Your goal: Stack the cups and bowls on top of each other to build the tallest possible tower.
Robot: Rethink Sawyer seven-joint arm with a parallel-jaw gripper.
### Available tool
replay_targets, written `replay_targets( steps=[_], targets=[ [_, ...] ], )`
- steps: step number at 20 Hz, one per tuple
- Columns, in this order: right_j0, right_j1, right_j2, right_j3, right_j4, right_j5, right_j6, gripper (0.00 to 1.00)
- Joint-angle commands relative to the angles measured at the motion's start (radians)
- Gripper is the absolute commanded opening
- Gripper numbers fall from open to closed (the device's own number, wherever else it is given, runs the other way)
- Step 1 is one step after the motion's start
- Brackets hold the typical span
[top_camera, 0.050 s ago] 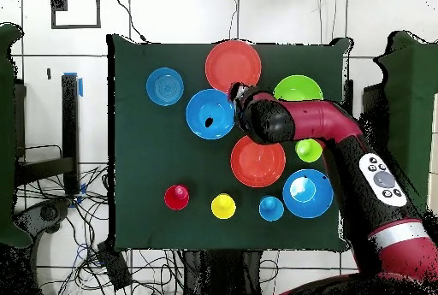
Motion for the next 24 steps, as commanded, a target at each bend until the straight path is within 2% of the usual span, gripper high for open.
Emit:
replay_targets(
  steps=[1,7,10,11,12,13,15,16,17,19,21,24],
  targets=[
    [0.037,0.043,-0.101,-0.053,0.019,0.042,0.065,1.00],
    [0.081,0.006,-0.170,-0.067,0.052,0.026,0.129,1.00],
    [0.141,-0.022,-0.273,-0.090,0.077,0.115,0.202,1.00],
    [0.205,-0.040,-0.365,-0.115,0.078,0.184,0.275,1.00],
    [0.247,-0.044,-0.424,-0.131,0.084,0.227,0.320,1.00],
    [0.333,-0.042,-0.531,-0.168,0.102,0.356,0.430,1.00],
    [0.410,-0.015,-0.617,-0.219,0.130,0.434,0.514,1.00],
    [0.433,-0.004,-0.641,-0.247,0.140,0.464,0.525,1.00],
    [0.457,0.002,-0.668,-0.293,0.155,0.547,0.542,1.00],
    [0.492,0.016,-0.710,-0.354,0.172,0.653,0.569,1.00],
    [0.504,0.033,-0.725,-0.390,0.171,0.691,0.573,1.00],
    [0.533,0.050,-0.759,-0.434,0.175,0.802,0.622,1.00]
  ],
)
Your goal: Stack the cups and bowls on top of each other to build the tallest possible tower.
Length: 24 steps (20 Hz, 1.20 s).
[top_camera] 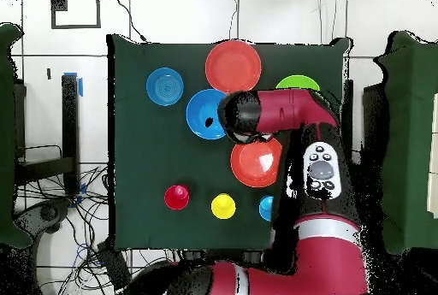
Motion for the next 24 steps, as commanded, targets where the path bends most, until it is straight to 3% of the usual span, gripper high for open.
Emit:
replay_targets(
  steps=[1,4,14,16,19,24],
  targets=[
    [0.062,0.067,-0.156,-0.210,0.029,0.288,0.302,1.00],
    [0.063,0.082,-0.152,-0.223,0.028,0.290,0.314,1.00],
    [0.070,0.105,-0.182,-0.240,0.031,0.141,0.377,1.00],
    [0.093,0.116,-0.219,-0.236,0.045,0.121,0.480,1.00],
    [0.136,0.148,-0.288,-0.235,0.117,0.197,0.697,1.00],
    [0.163,0.165,-0.337,-0.189,0.244,0.214,0.840,1.00]
  ],
)
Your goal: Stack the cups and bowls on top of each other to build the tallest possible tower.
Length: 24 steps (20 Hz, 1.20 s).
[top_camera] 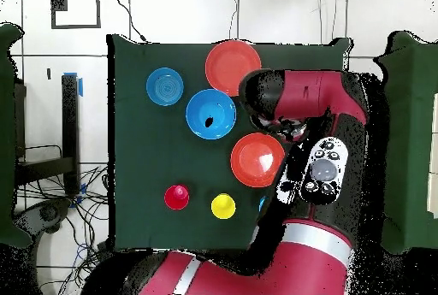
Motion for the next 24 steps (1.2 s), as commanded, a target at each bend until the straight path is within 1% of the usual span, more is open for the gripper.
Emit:
replay_targets(
  steps=[1,5,9,14,17,18,19,22,24],
  targets=[
    [0.057,0.086,-0.023,0.037,0.155,0.015,0.512,1.00],
    [0.072,0.091,-0.047,0.064,0.201,-0.004,0.544,1.00],
    [0.082,0.097,-0.053,0.078,0.223,-0.027,0.564,1.00],
    [0.082,0.089,-0.044,0.092,0.243,-0.067,0.543,1.00],
    [0.068,0.073,-0.018,0.092,0.208,-0.187,0.435,1.00],
    [0.066,0.070,-0.015,0.091,0.207,-0.198,0.421,1.00],
    [0.063,0.059,-0.004,0.095,0.200,-0.234,0.393,1.00],
    [0.056,0.049,0.015,0.104,0.211,-0.269,0.365,1.00],
    [0.053,0.054,0.022,0.106,0.218,-0.290,0.361,1.00]
  ],
)
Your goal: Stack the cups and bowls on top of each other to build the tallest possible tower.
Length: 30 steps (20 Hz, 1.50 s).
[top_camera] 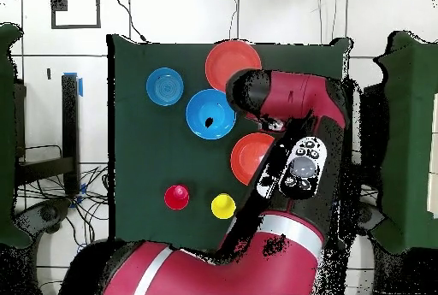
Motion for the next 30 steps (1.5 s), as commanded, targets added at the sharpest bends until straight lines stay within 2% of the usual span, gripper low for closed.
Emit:
replay_targets(
  steps=[1,9,16,19,25,30],
  targets=[
    [-0.013,-0.004,0.119,0.091,0.012,-0.132,-0.047,1.00],
    [-0.029,0.024,0.143,0.114,0.032,-0.219,-0.058,1.00],
    [-0.080,0.007,0.226,0.200,0.071,-0.252,-0.130,1.00],
    [-0.119,-0.013,0.268,0.217,0.072,-0.210,-0.208,1.00],
    [-0.117,-0.022,0.292,0.200,0.070,-0.116,-0.198,1.00],
    [-0.126,-0.004,0.313,0.190,0.060,-0.119,-0.193,1.00]
  ],
)
